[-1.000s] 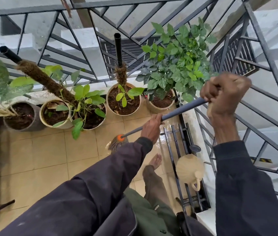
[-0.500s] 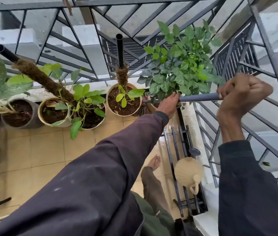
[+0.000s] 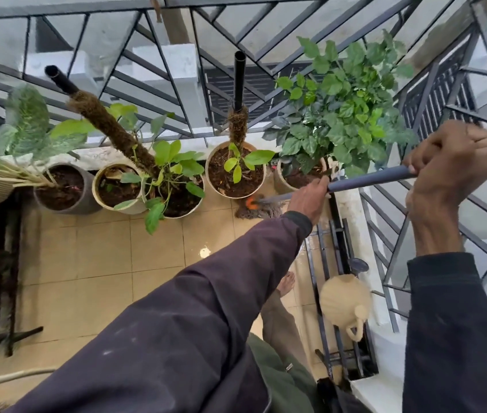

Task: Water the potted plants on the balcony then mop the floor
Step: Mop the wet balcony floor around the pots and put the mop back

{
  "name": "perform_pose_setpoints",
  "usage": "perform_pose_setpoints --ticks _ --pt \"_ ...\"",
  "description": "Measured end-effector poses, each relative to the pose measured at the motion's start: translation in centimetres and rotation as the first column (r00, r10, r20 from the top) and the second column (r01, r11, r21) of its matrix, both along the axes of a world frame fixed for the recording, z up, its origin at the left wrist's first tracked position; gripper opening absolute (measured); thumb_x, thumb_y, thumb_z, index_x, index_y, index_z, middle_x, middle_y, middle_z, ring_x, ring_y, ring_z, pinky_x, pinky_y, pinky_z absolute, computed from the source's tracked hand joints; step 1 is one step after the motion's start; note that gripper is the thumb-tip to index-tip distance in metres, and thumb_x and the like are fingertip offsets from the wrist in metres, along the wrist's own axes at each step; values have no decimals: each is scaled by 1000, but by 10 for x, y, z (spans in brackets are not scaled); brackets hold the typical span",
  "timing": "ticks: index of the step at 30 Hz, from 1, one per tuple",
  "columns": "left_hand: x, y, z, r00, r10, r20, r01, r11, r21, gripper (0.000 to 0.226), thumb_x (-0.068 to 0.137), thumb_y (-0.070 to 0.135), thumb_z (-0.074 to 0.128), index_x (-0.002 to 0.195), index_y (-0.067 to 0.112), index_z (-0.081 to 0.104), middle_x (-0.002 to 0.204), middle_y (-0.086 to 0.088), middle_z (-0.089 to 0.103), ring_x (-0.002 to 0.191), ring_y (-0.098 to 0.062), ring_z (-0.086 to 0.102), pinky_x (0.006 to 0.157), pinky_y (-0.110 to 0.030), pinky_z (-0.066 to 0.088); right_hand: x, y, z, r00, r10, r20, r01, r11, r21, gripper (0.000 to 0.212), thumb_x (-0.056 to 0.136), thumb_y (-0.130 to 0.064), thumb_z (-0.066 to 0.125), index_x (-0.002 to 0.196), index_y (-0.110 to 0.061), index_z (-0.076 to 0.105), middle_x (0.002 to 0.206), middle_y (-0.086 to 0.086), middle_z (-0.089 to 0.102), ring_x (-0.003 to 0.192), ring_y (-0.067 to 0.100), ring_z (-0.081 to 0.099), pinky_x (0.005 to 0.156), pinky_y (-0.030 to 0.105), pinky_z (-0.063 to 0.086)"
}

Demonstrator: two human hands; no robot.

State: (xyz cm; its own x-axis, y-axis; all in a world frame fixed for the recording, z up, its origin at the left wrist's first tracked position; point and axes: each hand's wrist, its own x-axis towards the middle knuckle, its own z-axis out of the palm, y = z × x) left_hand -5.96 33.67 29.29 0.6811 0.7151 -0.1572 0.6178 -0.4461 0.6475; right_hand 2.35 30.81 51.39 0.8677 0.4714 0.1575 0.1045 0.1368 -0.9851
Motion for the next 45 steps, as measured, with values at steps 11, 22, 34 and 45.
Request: perform_pose_setpoints --ticks 11,22,34,45 --pt "-115 -50 -30 986 161 -54 -158 986 55 18 100 4 52 116 11 54 94 -14 68 78 -38 67 67 -50 55 -65 -30 -33 985 127 -118 -135 989 -64 37 73 -2 55 42 -23 50 37 -5 35 35 15 33 53 27 40" --pt "-170 -64 -12 960 279 -30 -273 953 132 20 95 -4 57 113 2 61 95 -20 68 75 -44 67 60 -51 52 -107 -39 -16 939 308 -151 -307 951 31 34 76 3 53 47 -14 49 38 -9 35 35 13 31 42 21 29" --pt "-162 44 -4 938 332 101 -335 942 10 18 98 2 53 114 3 59 103 -20 65 91 -39 63 71 -46 46 -145 35 -29 923 357 146 -369 927 67 37 79 -5 56 46 2 41 43 -1 38 35 29 37 35 42 29" --pt "-170 81 -6 918 394 38 -389 917 -90 12 102 9 52 114 9 52 97 -23 66 86 -44 64 73 -54 53 -151 91 -9 899 402 174 -385 915 -125 33 76 1 61 51 17 46 38 14 36 32 27 40 38 30 32"
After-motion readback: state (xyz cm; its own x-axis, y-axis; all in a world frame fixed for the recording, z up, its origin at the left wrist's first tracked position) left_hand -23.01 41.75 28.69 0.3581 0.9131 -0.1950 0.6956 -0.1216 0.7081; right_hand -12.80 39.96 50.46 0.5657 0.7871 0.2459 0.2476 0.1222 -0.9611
